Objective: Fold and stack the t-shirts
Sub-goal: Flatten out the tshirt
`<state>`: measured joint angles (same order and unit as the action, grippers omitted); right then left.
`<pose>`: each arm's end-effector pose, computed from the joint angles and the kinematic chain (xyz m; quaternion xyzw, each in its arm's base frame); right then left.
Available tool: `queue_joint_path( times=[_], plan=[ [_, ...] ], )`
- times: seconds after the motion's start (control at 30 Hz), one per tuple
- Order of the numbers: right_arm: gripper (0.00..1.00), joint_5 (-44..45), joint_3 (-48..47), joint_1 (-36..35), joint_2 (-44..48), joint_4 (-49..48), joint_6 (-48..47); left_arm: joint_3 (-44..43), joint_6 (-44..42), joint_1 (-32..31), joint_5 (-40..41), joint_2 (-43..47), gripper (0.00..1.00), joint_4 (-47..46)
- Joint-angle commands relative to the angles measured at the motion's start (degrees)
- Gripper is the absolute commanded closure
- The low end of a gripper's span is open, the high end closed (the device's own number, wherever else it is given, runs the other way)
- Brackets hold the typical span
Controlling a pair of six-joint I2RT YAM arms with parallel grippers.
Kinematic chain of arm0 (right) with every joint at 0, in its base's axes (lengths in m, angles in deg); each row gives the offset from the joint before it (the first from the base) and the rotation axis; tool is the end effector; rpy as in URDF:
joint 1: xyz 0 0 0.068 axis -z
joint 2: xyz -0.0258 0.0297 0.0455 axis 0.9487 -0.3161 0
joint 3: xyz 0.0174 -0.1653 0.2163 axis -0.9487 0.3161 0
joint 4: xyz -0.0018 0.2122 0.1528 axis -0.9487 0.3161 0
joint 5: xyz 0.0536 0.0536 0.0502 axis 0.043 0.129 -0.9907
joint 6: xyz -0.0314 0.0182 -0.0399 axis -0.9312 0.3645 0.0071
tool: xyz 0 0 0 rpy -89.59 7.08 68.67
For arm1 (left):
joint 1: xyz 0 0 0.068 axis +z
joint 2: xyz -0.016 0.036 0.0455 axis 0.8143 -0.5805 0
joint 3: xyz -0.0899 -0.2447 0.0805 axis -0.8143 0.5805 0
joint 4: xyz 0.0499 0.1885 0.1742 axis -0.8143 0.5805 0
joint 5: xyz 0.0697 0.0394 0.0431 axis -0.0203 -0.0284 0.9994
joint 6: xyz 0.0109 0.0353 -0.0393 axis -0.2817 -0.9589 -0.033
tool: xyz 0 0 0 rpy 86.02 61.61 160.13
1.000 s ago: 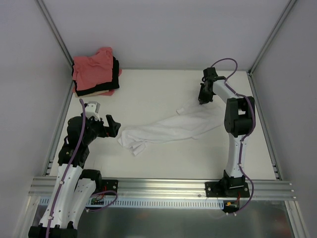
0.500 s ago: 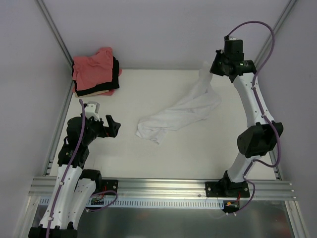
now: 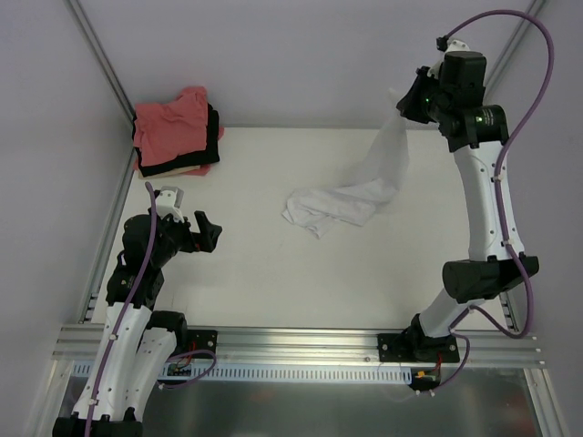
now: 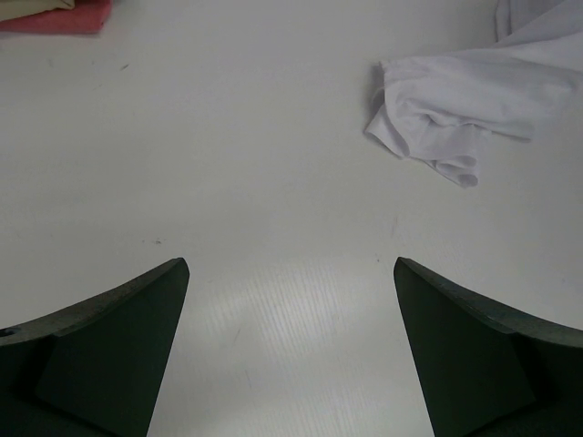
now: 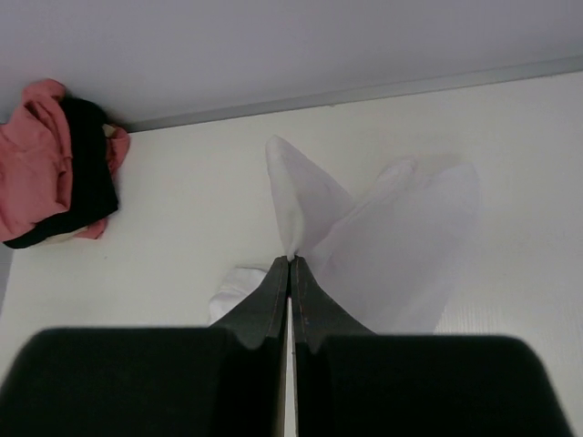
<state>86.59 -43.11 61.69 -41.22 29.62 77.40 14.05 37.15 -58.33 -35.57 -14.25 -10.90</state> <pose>0.3422 0.0599 0.4979 -0.0564 0.8168 0.0639 0.5706 0.1427 -0.0197 0.2916 0.0568 0.7900 -0.1759 0.5846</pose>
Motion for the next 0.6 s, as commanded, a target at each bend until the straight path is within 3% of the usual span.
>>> queue_joint_path(
  times=[0.0, 0.13, 0.27, 0.4, 0.47, 0.57],
  plan=[
    [0.99, -5.19, -4.82, 0.13, 5.01, -2.25, -0.17, -1.88, -0.25, -0.40, -1.55, 0.46, 0.01, -1.20],
    [0.99, -8.97, -4.30, 0.05, 7.21, -4.54, -0.44, -1.79, 0.62, -0.40, -3.65, 0.28, 0.01, -1.89],
    [1.00, -12.40, -1.58, 0.13, 11.07, -6.30, -0.09, -1.00, 5.27, -0.40, -12.08, -1.21, 0.01, -6.72],
    [0.99, -14.16, 2.19, 0.13, 15.81, -6.99, 0.44, 4.79, 20.46, -0.40, -19.55, -2.62, 0.01, -20.67],
    [0.99, -16.17, 4.66, 0.13, 18.80, -8.49, 0.35, 6.81, 23.72, -0.75, -19.39, -3.23, 0.01, -26.39],
    [0.99, -18.72, 1.77, 0.13, 18.99, -7.53, 0.44, 5.86, 23.74, -1.02, -18.95, -4.81, 0.01, -26.51]
  ],
)
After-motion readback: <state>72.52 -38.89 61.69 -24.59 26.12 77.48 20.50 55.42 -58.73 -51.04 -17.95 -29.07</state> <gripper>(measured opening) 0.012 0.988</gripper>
